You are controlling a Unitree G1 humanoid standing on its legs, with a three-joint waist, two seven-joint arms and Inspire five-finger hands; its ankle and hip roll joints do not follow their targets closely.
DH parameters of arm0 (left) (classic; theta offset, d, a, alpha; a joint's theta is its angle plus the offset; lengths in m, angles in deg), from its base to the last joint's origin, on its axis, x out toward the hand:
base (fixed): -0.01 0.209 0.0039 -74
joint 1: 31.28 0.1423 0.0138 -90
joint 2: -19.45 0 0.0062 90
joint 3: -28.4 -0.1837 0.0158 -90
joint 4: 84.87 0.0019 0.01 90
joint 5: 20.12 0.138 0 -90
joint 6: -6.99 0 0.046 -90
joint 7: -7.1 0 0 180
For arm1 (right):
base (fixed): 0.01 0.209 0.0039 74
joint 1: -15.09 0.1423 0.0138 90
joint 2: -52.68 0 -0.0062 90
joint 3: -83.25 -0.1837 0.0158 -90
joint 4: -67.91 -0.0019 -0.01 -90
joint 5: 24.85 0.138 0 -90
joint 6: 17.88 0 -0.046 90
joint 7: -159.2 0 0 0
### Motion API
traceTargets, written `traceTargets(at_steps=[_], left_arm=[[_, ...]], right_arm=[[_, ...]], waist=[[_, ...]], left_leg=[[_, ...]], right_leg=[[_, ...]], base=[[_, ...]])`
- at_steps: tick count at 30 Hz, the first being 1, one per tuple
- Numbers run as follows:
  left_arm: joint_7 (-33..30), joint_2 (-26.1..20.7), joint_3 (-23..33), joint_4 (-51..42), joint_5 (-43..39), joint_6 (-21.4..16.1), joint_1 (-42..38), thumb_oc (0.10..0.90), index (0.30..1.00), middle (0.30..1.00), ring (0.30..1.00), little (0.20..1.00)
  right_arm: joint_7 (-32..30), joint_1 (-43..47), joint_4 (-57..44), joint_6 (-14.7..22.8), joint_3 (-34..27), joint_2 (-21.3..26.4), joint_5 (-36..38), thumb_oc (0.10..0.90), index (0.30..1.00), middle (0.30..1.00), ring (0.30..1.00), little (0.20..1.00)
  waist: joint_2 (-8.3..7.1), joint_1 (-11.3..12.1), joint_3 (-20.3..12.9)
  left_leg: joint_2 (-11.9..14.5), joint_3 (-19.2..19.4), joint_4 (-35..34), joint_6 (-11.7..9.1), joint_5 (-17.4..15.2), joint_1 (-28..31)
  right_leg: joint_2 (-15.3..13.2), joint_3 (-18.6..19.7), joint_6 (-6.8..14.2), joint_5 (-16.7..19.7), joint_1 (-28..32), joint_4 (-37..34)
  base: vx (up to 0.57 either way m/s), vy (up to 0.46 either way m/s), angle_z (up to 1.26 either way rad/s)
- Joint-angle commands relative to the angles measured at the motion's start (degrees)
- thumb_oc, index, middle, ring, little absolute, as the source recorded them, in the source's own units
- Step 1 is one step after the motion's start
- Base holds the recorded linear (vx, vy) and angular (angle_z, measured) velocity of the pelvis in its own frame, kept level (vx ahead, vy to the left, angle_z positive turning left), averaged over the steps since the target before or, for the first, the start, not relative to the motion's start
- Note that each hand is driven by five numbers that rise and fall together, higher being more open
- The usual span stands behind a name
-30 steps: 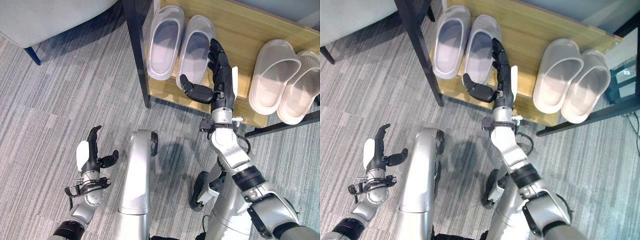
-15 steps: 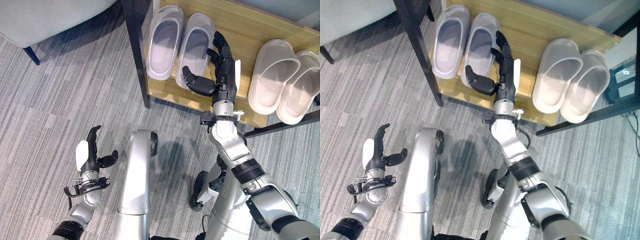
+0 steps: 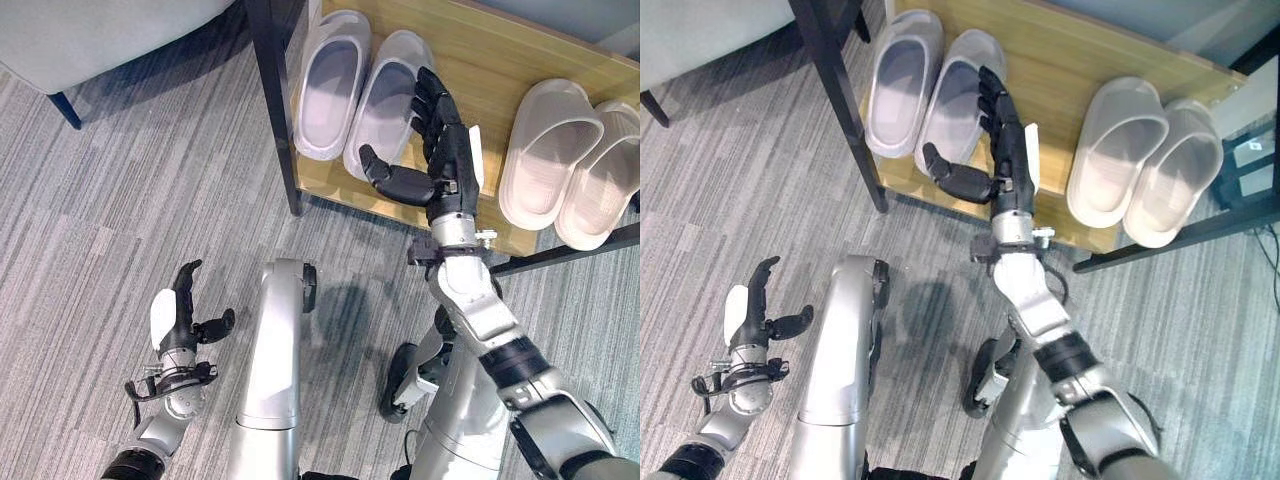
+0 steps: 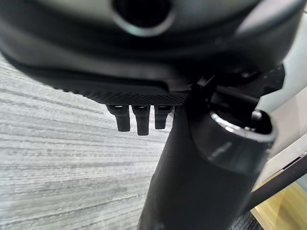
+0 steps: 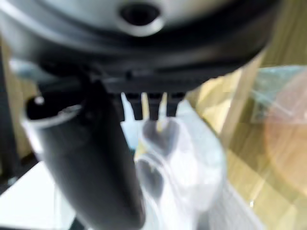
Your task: Arrange the slippers neatly on the shoe rack.
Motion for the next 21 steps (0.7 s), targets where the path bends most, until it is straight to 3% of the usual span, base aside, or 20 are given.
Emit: traceTargets(at_steps=[1, 9, 13, 17, 21], left_arm=[[-0.9, -3.9, 1.5, -6.2, 3.3, -2.8, 1.5, 0.800, 0.900, 0.900, 0.900, 0.900], [-0.5, -3.3, 2.1, -6.2, 4.7, -2.7, 2.9, 0.800, 0.900, 0.900, 0.900, 0.900], [-0.2, -2.5, 4.5, -7.7, 3.5, -3.2, 4.0, 0.800, 0.900, 0.900, 0.900, 0.900], [-1.7, -0.3, 8.1, -11.9, 0.2, -6.1, 4.9, 0.800, 0.900, 0.900, 0.900, 0.900], [-2.0, 0.6, 9.9, -15.9, -3.0, -8.0, 4.9, 0.800, 0.900, 0.900, 0.900, 0.900]], right_arm=[[3.1, 3.0, -10.6, 7.8, -2.7, 2.1, 1.7, 0.800, 0.900, 0.900, 0.900, 0.900], [4.4, -3.7, -18.7, 9.3, -7.6, 6.8, 0.1, 0.800, 0.900, 0.900, 0.900, 0.900], [8.3, -8.2, -26.8, 10.2, -8.5, 9.6, -1.4, 0.800, 0.900, 0.900, 0.900, 0.900], [9.1, -16.4, -39.0, 12.7, -13.0, 15.5, -9.4, 0.800, 0.900, 0.900, 0.900, 0.900], [10.1, -22.6, -42.8, 13.4, -14.5, 18.4, -9.8, 0.800, 0.900, 0.900, 0.900, 0.900]], waist=[[-1.39, 2.5, -2.3], [-1.94, 1.2, -2.3], [-2.14, 0.7, -2.3], [-2.33, -0.6, -2.3], [-2.40, -1.4, -2.3]], left_leg=[[-2.5, -2.7, -0.5, 0.6, -1.5, 0.7], [-2.4, -2.2, -0.8, 0.3, -1.0, 0.7], [-2.6, -2.2, -0.8, 0.2, -0.5, 0.7], [-3.4, -2.4, -0.2, -0.3, 0.4, 0.7], [-3.9, -2.6, -0.7, -0.6, 1.5, 0.7]], right_leg=[[0.6, 7.7, -3.3, 3.6, 0.8, 0.6], [0.6, 8.3, -3.3, 3.5, 0.1, 0.7], [0.9, 8.4, -3.0, 3.6, 0.3, 0.7], [0.9, 8.8, -2.7, 3.4, 0.7, 1.0], [0.6, 8.7, -2.5, 3.5, 1.2, 0.6]], base=[[-0.01, -0.017, 0.04], [0.00, 0.001, 0.00], [0.00, 0.000, 0.00], [-0.02, -0.004, 0.03], [-0.04, -0.012, 0.01]])
